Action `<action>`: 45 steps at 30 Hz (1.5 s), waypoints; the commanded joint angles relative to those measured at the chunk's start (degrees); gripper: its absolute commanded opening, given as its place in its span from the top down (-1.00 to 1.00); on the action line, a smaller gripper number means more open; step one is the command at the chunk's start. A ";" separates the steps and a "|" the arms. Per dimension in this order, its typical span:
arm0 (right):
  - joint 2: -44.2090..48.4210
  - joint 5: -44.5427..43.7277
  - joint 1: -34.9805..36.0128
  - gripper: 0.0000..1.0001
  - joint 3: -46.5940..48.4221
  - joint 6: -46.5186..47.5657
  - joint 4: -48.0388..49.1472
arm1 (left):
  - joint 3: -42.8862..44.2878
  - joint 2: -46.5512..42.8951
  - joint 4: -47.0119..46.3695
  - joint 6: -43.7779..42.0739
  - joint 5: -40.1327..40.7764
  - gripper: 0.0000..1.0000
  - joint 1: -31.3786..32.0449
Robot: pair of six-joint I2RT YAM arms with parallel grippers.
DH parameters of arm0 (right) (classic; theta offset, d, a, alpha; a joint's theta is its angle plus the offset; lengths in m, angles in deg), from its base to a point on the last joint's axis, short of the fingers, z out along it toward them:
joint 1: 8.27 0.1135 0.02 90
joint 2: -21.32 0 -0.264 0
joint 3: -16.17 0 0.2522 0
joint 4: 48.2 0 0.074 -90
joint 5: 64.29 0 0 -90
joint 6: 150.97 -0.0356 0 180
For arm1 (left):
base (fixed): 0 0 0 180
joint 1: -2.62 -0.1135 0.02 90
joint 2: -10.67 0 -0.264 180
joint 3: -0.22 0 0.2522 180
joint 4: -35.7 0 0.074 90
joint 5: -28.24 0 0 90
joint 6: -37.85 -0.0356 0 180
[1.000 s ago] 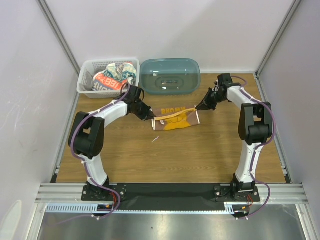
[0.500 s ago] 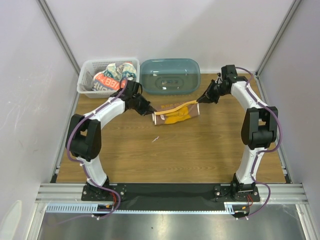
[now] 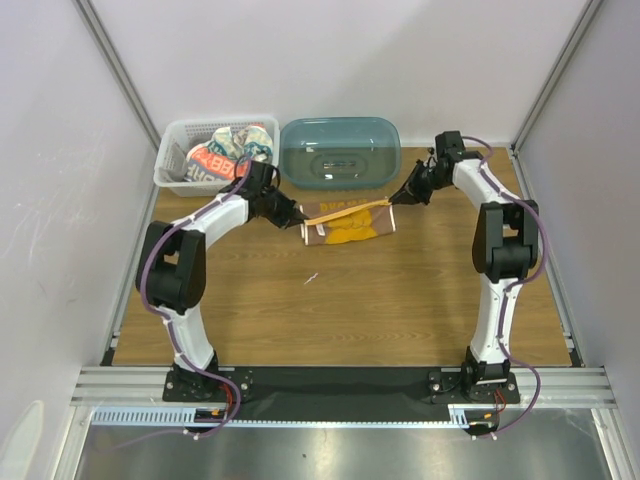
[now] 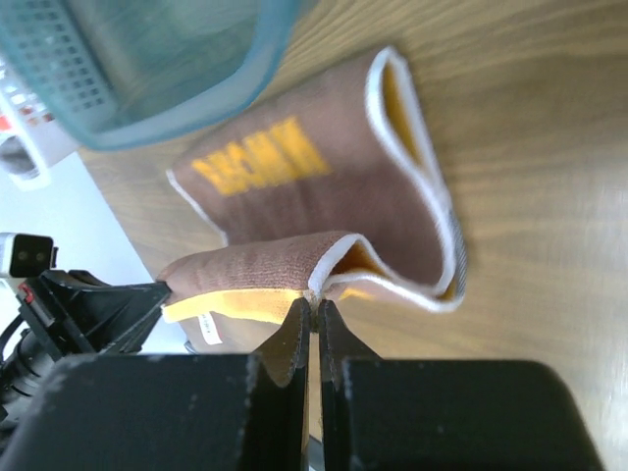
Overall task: Fold and stack the towels
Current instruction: Fold the towel
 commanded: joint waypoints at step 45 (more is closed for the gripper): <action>1.22 -4.80 2.02 -0.42 -5.67 17.64 17.86 | -1.74 1.45 -21.20 -31.57 7.91 -0.75 5.88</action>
